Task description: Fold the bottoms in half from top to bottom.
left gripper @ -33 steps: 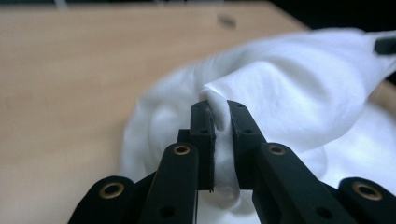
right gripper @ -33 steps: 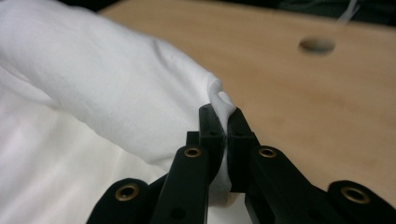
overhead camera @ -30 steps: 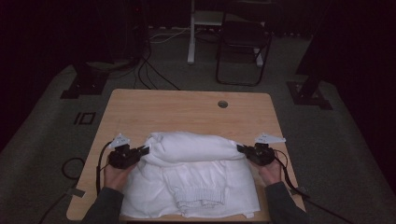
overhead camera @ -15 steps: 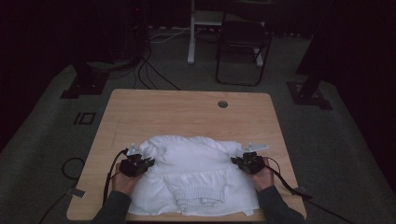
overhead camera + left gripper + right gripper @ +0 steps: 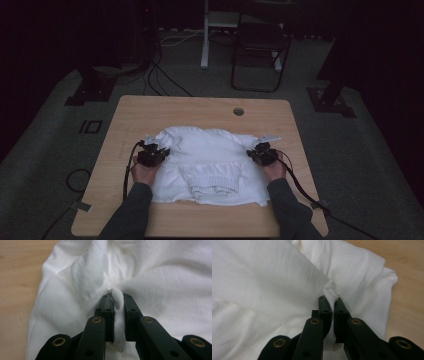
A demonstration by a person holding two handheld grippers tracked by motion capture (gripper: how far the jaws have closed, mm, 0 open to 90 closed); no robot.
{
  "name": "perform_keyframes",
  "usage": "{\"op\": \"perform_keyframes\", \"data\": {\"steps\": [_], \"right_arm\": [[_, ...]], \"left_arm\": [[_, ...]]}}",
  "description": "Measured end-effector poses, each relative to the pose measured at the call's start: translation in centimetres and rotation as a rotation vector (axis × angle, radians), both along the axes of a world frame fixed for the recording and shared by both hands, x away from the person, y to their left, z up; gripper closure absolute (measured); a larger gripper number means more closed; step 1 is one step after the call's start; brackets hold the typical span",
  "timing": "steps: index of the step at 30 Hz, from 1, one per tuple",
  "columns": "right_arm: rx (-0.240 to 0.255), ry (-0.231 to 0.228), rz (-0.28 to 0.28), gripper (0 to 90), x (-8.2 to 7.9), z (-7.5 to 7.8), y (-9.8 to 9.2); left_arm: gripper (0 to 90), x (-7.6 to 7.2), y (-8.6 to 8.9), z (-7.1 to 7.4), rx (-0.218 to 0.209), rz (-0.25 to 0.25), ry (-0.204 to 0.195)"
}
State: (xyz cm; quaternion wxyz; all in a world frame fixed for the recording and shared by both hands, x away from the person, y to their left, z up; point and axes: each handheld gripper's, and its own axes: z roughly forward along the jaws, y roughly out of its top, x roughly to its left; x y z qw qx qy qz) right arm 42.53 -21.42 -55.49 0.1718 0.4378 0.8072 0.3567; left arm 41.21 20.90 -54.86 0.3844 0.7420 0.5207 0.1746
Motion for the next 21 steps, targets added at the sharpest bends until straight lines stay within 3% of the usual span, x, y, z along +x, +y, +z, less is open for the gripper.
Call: {"op": "perform_keyframes", "data": {"steps": [1, 3, 5, 6, 7, 8, 9, 10, 12, 13, 14, 15, 16, 17, 20, 21], "right_arm": [[0.005, 0.007, -0.027, 87.7, 1.1, 0.1, 0.3], [0.012, 0.015, -0.037, 87.7, 1.6, 0.1, 0.4], [0.029, 0.007, -0.021, 87.8, 2.3, 0.6, 0.0], [0.043, -0.002, -0.028, 87.9, 2.2, 1.0, -0.4], [0.070, -0.014, -0.037, 88.0, 2.0, 1.5, -0.9], [0.070, -0.014, -0.037, 88.0, 2.0, 1.5, -0.9], [0.130, -0.048, -0.048, 88.1, 1.5, 2.8, -1.9], [0.130, -0.048, -0.048, 88.1, 1.5, 2.8, -1.9], [0.155, -0.112, -0.051, 88.2, 0.7, 5.1, -2.7], [0.155, -0.112, -0.051, 88.2, 0.7, 5.1, -2.7], [0.161, -0.137, -0.056, 88.2, 0.4, 6.1, -2.9], [0.168, -0.201, -0.064, 88.2, -0.4, 8.0, -3.3], [0.168, -0.201, -0.064, 88.2, -0.4, 8.0, -3.3], [0.183, -0.229, -0.067, 88.2, -0.8, 8.9, -3.6], [0.237, -0.303, -0.062, 88.2, -3.0, 11.3, -4.8], [0.244, -0.301, -0.052, 88.2, -3.5, 11.3, -4.9]], "left_arm": [[82.2, 0.6, -0.1, 0.0, -0.010, 0.022, 0.002], [82.1, 1.6, -0.2, 0.3, -0.037, 0.052, 0.035], [82.5, 2.0, 0.1, 1.0, -0.053, 0.068, 0.051], [82.6, 1.7, 0.3, 1.7, -0.064, 0.065, 0.034], [82.7, 0.9, 1.0, 3.2, -0.106, 0.047, -0.013], [82.8, 0.9, 1.0, 3.2, -0.106, 0.047, -0.013], [82.8, 0.2, 1.7, 4.8, -0.163, 0.036, -0.054], [82.8, 0.2, 1.7, 4.8, -0.163, 0.036, -0.054], [82.9, -0.4, 1.9, 6.6, -0.202, 0.027, -0.092], [82.9, -0.7, 1.9, 7.4, -0.222, 0.022, -0.113], [82.9, -1.1, 1.9, 8.4, -0.241, 0.017, -0.143], [82.9, -1.6, 2.1, 9.3, -0.252, 0.005, -0.171], [82.9, -2.0, 2.2, 10.2, -0.275, -0.007, -0.195], [82.9, -2.5, 2.4, 11.1, -0.294, -0.025, -0.218], [82.8, -4.6, 2.9, 12.3, -0.293, -0.072, -0.266], [82.8, -5.1, 3.1, 12.3, -0.294, -0.079, -0.267]]}}
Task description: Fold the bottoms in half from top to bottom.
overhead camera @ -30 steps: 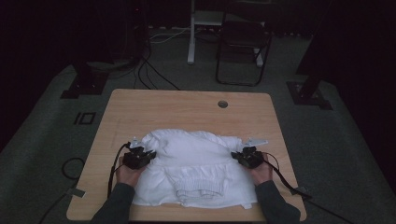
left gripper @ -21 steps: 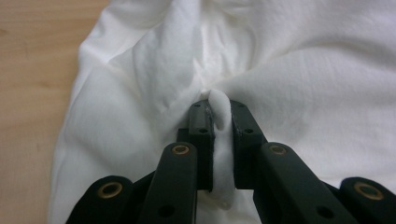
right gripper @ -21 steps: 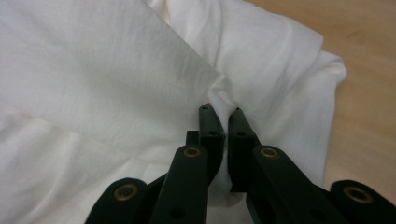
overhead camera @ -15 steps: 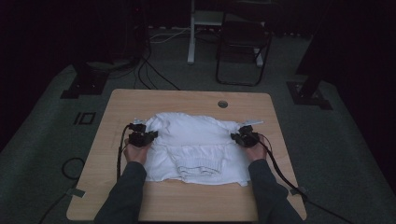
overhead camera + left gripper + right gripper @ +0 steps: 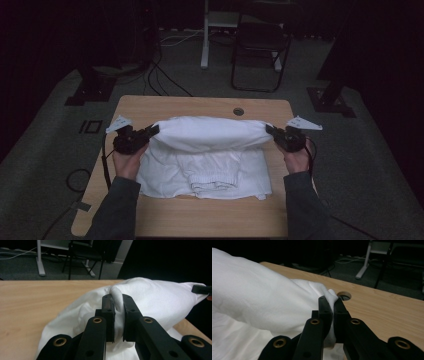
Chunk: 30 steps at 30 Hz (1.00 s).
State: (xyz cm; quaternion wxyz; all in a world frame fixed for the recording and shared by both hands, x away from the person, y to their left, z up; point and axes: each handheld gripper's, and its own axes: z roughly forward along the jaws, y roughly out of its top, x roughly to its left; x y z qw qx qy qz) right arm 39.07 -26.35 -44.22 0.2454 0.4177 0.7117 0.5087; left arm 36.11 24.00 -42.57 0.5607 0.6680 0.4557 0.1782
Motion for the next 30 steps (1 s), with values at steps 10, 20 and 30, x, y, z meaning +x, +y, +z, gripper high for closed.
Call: {"op": "perform_keyframes", "data": {"steps": [10, 20, 30], "right_arm": [[-0.112, 0.160, 0.145, 72.3, -4.8, -6.7, 0.9], [-0.009, 0.023, 0.128, 53.0, -2.8, -2.4, 6.8], [-0.162, 0.151, 0.148, 65.6, -0.5, -7.2, 13.2]], "left_arm": [[63.2, -4.3, 1.8, -5.7, 0.103, -0.010, 0.112], [58.4, -0.5, -5.7, -1.7, 0.174, -0.069, 0.056], [58.7, 1.4, -9.9, -8.8, 0.276, -0.141, 0.221]]}}
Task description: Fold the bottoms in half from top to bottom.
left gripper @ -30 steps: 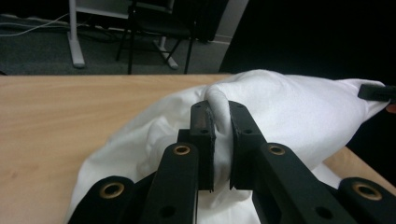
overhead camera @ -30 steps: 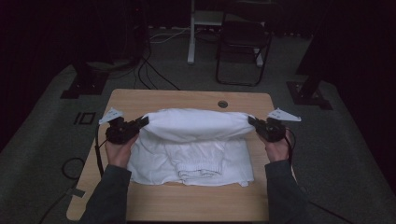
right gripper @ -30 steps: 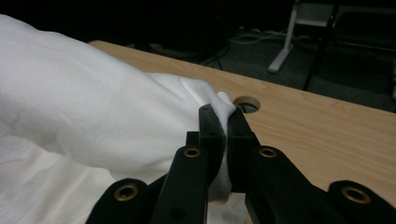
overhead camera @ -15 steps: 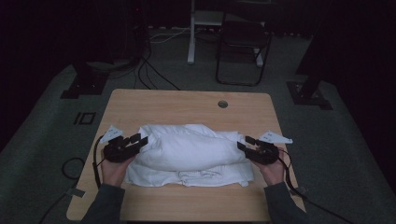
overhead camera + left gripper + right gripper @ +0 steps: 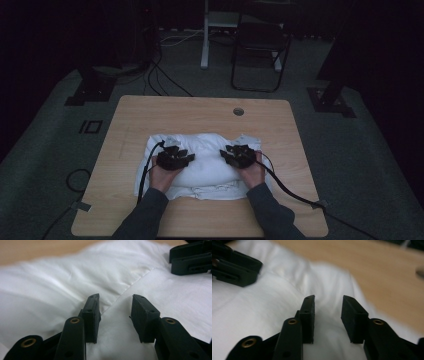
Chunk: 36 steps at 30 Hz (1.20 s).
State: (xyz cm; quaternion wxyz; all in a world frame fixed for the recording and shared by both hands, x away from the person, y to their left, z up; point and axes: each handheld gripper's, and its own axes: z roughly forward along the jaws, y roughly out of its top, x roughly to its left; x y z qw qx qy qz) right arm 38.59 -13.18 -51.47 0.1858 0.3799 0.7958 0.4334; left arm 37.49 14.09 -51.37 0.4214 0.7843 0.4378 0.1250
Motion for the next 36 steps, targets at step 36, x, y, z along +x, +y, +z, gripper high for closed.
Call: {"op": "perform_keyframes", "data": {"steps": [36], "right_arm": [[-0.067, 0.064, -0.160, 52.5, 0.4, -4.3, -3.0]], "left_arm": [[62.0, -5.1, 4.3, -4.7, 0.024, 0.061, -0.036]]}}
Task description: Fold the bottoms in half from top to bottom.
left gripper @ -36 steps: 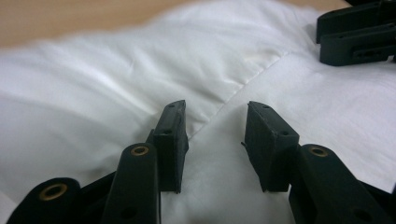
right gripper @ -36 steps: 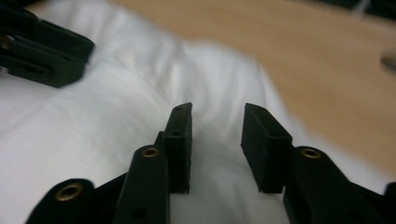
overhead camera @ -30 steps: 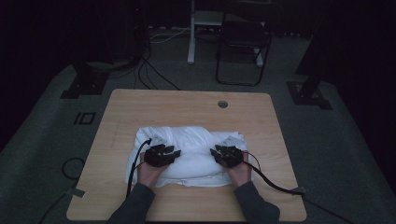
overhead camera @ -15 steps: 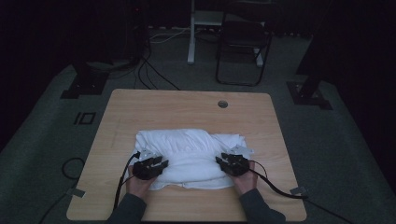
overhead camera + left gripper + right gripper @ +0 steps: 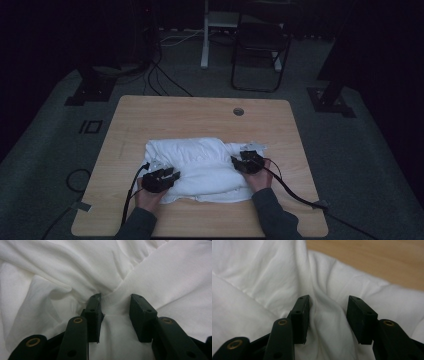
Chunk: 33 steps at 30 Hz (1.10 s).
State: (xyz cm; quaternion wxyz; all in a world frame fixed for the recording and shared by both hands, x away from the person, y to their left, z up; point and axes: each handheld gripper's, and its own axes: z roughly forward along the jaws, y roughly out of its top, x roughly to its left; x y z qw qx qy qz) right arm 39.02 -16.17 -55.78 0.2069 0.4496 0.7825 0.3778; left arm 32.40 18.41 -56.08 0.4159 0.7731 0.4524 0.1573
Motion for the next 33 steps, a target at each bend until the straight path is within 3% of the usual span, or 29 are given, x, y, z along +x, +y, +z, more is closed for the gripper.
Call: {"op": "perform_keyframes", "data": {"steps": [3, 5, 9, 11, 13, 15, 17, 20, 22, 27, 32, 33], "right_arm": [[0.039, -0.016, -0.021, 52.4, -0.6, -0.3, -0.2], [0.050, -0.081, -0.036, 49.5, -1.5, 0.6, -0.2], [0.116, -0.186, 0.024, 45.3, -3.7, 2.7, 0.7], [0.116, -0.200, 0.100, 44.1, -4.4, 3.0, 1.8], [0.116, -0.184, 0.154, 43.6, -4.7, 2.6, 3.1], [0.068, -0.160, 0.180, 43.5, -4.7, 1.4, 4.5], [0.054, -0.156, 0.180, 43.5, -4.7, 1.0, 4.7], [0.048, -0.114, 0.174, 43.3, -4.4, 0.0, 4.9], [0.045, -0.117, 0.173, 43.3, -4.4, -0.2, 4.9], [0.049, -0.124, 0.170, 43.4, -4.5, -0.6, 5.0], [0.057, -0.120, 0.169, 43.4, -4.5, -0.7, 4.9], [0.058, -0.121, 0.169, 43.5, -4.5, -0.7, 5.0]], "left_arm": [[62.0, 0.0, 0.0, 0.0, 0.001, 0.003, -0.001], [61.8, 0.0, 0.0, 0.0, -0.007, 0.010, 0.003], [57.2, -0.1, 0.3, 0.8, -0.032, 0.017, 0.007], [50.6, -0.3, 0.8, 1.8, -0.050, 0.033, -0.024], [46.4, -0.6, 1.7, 2.9, -0.061, 0.062, -0.062], [39.9, -0.9, 3.1, 3.8, -0.062, 0.108, -0.084], [37.9, -1.2, 4.7, 4.1, -0.069, 0.168, -0.092], [27.5, -1.3, 6.8, 3.7, -0.080, 0.265, -0.043], [26.8, -1.2, 7.8, 3.0, -0.093, 0.306, -0.009], [18.0, 0.2, 9.0, 0.5, -0.057, 0.360, 0.109], [17.1, 0.4, 9.0, 0.2, -0.052, 0.372, 0.098], [17.1, 0.4, 9.0, 0.2, -0.069, 0.363, 0.098]]}}
